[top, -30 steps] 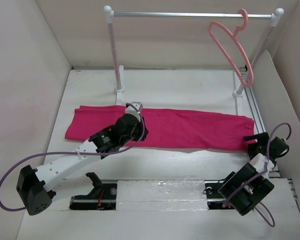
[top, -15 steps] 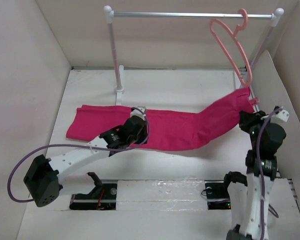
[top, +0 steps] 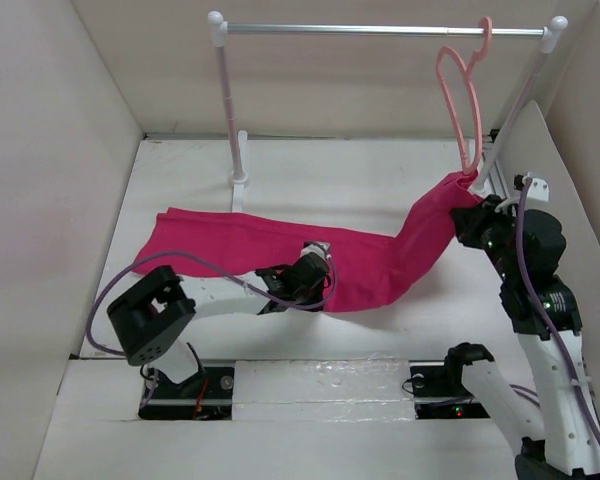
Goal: Place the trousers on the hanger
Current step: Fold the trousers
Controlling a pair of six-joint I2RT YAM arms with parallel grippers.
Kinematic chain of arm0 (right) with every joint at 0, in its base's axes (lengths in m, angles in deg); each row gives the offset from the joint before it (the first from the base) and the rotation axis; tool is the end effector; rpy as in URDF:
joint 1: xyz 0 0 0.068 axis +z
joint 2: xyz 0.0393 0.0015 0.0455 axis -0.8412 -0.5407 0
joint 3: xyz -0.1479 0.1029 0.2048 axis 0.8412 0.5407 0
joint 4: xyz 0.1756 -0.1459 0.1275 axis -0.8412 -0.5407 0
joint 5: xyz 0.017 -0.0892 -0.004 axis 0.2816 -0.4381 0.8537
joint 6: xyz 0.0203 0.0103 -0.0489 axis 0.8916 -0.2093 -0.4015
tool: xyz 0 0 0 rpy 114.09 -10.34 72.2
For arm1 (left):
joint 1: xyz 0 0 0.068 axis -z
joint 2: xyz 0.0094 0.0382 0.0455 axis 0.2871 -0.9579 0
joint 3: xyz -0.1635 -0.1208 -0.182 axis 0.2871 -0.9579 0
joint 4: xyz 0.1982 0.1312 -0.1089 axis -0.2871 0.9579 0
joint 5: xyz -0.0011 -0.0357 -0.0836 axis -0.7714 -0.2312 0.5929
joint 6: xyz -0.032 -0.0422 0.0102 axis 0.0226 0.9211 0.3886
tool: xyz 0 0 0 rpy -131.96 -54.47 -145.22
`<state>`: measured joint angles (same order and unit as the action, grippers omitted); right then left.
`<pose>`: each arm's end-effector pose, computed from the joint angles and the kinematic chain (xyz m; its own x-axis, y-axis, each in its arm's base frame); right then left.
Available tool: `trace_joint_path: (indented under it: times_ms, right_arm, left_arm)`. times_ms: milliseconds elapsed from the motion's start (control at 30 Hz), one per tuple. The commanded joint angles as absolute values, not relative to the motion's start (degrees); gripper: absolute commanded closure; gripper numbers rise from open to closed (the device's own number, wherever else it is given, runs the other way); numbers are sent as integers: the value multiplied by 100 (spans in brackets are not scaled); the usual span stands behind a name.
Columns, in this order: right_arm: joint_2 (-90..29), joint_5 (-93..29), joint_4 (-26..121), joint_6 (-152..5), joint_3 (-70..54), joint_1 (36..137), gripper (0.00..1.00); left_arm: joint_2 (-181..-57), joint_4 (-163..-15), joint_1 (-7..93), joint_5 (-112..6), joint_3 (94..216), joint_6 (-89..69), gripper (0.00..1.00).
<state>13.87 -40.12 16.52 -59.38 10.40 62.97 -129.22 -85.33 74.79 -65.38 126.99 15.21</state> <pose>0.1256 0.0122 0.3911 -0.2156 0.3335 -0.9178 -0.0145 0.9387 0.3445 0.1622 -0.2557 0.1840 -0.7831 0.1175 -0.6106 0.4330 0.8079 -0.3998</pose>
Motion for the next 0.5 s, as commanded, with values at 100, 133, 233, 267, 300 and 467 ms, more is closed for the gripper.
trace_joint_path:
  times_ms: [100,133,233,267,300,467]
  right_arm:
    - [792,-3826,2363,-6257,-334,6887,100]
    - [695,-3764,2512,-6275,-431,6966,100]
    - [308,-3631,2767,-6292,-757,7396,100]
    - [98,-3657,2803,-6327,-845,7519,100]
    - [-25,-3666,2838,-6380,-1019,7781,100]
    - [-719,-4095,2856,-6766,-1626,8678,100]
  left_arm:
    - [-13673,-9123,7557,-6326,12765,1827,100]
    - [-13778,-9185,7635,-6300,12774,1871,100]
    - [-14130,-9265,7828,-6212,13107,1960,100]
    - [-14253,-9230,7960,-6194,13247,1960,100]
    - [-14411,-9090,8031,-6203,13614,1960,100]
    - [-15334,-8712,8479,-6150,14889,1863,100]
